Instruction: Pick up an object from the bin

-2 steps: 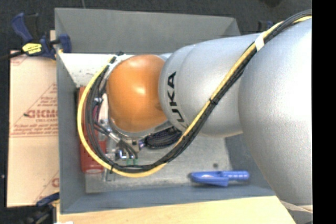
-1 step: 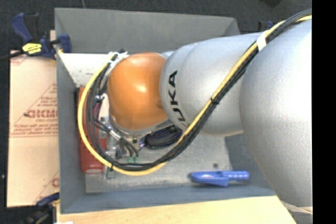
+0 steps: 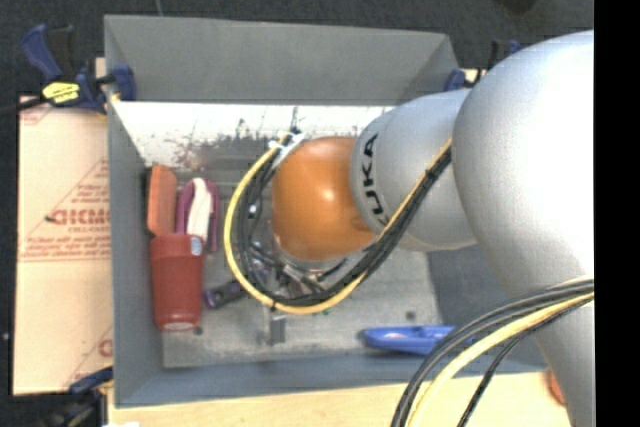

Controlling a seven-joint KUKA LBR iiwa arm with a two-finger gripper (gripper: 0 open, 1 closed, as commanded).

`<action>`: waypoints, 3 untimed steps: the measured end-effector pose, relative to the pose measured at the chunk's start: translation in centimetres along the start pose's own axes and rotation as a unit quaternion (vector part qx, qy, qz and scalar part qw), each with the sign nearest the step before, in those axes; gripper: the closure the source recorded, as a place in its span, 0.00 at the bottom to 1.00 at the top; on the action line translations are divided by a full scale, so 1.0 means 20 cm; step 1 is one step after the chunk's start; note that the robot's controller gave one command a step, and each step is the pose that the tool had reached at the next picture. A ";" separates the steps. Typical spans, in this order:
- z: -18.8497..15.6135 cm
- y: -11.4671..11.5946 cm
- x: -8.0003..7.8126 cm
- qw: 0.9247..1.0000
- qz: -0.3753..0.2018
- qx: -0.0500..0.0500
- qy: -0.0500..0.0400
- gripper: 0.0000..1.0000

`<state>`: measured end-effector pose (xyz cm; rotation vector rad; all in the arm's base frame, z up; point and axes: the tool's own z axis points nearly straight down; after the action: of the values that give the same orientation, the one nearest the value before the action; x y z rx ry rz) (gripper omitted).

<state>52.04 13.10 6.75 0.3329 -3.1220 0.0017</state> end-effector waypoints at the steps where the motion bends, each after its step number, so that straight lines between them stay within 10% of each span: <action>1: -0.25 0.00 -0.04 0.999 0.042 -0.003 -0.006 0.00; 2: -0.17 -0.39 -0.28 0.997 -0.071 -0.001 0.000 0.00; 3: -0.02 -0.36 -0.22 1.000 -0.028 -0.004 -0.007 0.00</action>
Offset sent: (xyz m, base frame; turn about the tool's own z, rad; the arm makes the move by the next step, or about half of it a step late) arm 0.0692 -0.0625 0.0325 -0.1472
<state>57.86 6.94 7.08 0.4226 -3.1244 -0.0122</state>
